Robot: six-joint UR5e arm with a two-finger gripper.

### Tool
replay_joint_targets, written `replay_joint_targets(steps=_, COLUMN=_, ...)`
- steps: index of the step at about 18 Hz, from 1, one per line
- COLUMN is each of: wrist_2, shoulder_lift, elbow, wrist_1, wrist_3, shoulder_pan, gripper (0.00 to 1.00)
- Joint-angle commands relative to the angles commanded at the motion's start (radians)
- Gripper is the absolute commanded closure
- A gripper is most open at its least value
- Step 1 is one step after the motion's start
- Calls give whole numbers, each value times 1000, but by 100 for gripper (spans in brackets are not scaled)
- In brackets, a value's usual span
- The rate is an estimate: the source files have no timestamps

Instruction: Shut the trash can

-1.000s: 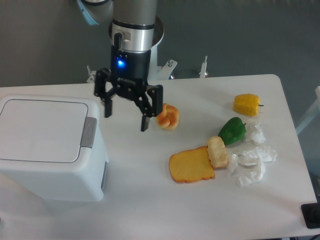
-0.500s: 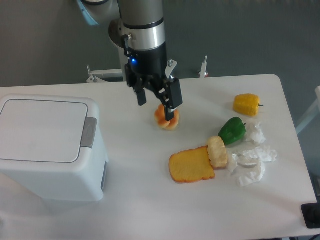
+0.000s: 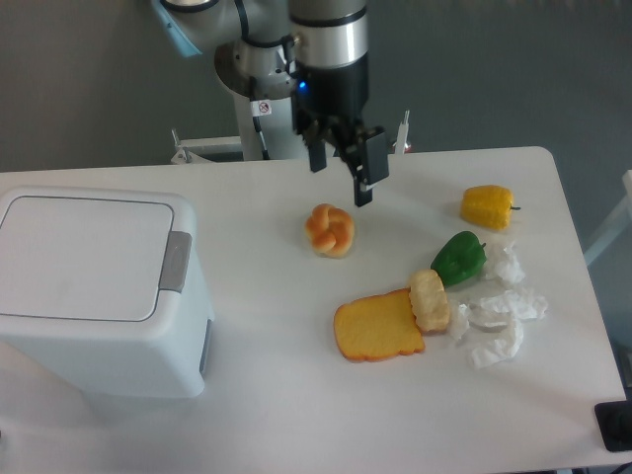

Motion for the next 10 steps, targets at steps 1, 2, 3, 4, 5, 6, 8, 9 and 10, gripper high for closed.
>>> replay_joint_targets(steps=1, wrist_2=-14, shoulder_lift=8, elbow=0, wrist_1=-19, wrist_3=35, shoulder_pan=20, gripper=0)
replay_joint_targets(steps=2, wrist_2=-17, shoulder_lift=9, elbow=0, wrist_1=-26, wrist_3=57, shoulder_pan=32, gripper=0)
replay_joint_targets(steps=3, wrist_2=-17, shoulder_lift=12, elbow=-2, wrist_1=-28, wrist_3=66, shoulder_pan=39, gripper=0)
replay_joint_targets(steps=4, wrist_2=-17, shoulder_lift=15, elbow=-2, wrist_1=-28, wrist_3=68, shoulder_pan=42, gripper=0)
replay_joint_targets(steps=5, wrist_2=-19, shoulder_lift=17, elbow=-2, wrist_1=-29, wrist_3=69, shoulder_pan=48, gripper=0)
replay_joint_targets(steps=6, wrist_2=-23, shoulder_lift=18, elbow=-2, wrist_1=-39, wrist_3=74, shoulder_pan=55, gripper=0)
replay_joint_targets(steps=8, wrist_2=-34, shoulder_lift=20, elbow=-2, wrist_1=-48, wrist_3=97, shoulder_pan=63, gripper=0)
replay_joint_targets(steps=9, wrist_2=-34, shoulder_lift=22, elbow=-2, wrist_1=-48, wrist_3=100, shoulder_pan=65, gripper=0)
replay_joint_targets(steps=10, wrist_2=-37, shoulder_lift=22, elbow=-3, wrist_1=-48, wrist_3=99, shoulder_pan=66, gripper=0)
